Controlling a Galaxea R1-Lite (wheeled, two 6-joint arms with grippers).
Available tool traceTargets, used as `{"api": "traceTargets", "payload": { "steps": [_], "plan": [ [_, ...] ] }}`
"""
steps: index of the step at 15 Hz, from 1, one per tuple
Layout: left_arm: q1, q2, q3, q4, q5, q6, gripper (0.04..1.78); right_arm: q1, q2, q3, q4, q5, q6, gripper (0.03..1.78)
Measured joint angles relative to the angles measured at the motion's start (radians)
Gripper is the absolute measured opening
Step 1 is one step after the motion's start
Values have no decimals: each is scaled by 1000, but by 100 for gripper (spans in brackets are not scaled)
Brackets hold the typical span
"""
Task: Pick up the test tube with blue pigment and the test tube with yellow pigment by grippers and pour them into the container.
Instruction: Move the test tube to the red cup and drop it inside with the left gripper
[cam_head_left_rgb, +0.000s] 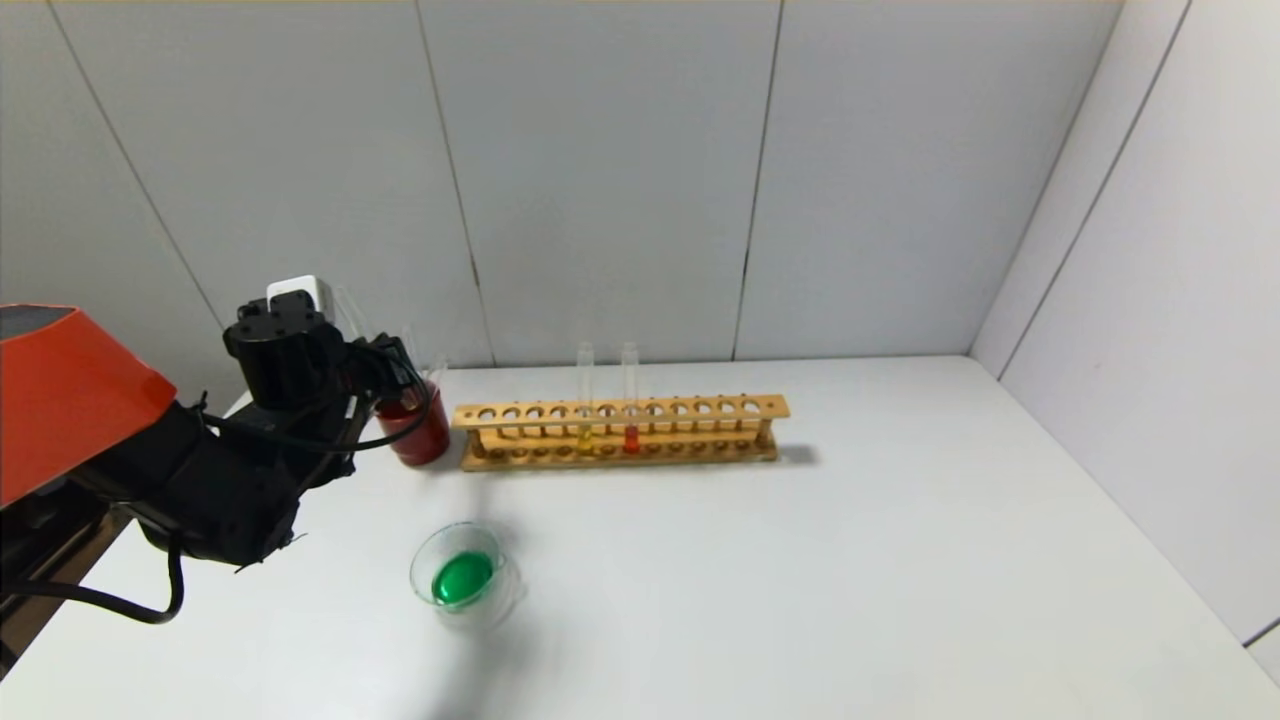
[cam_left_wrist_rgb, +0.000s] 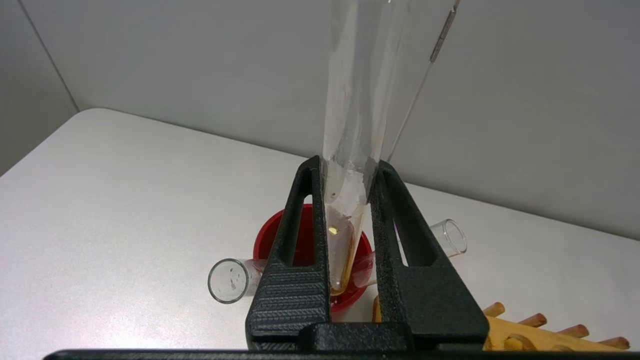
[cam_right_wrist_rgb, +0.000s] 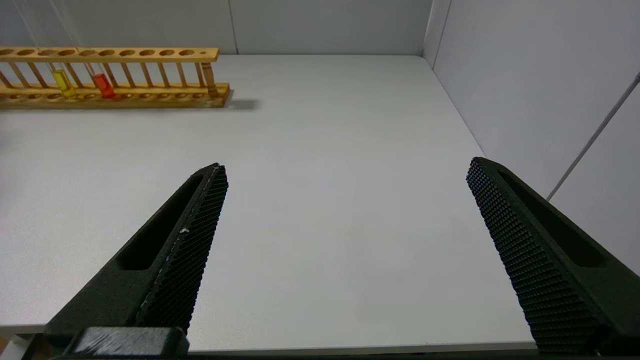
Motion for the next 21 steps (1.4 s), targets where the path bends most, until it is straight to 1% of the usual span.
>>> {"api": "traceTargets", "payload": {
  "steps": [5, 9, 11, 14, 21],
  "plan": [
    [4, 14, 13, -3, 17, 17, 31, 0, 0, 0, 0, 0, 0, 175],
    [0, 36, 28, -64, 21, 37, 31, 0, 0, 0, 0, 0, 0, 175],
    [-2, 51, 42, -126, 22, 72, 31, 0, 0, 0, 0, 0, 0, 175],
    [-5, 89, 81, -275, 18, 156, 31, 0, 0, 0, 0, 0, 0, 175],
    [-36, 108, 128, -288, 17, 177, 31, 0, 0, 0, 0, 0, 0, 175]
  ]
}}
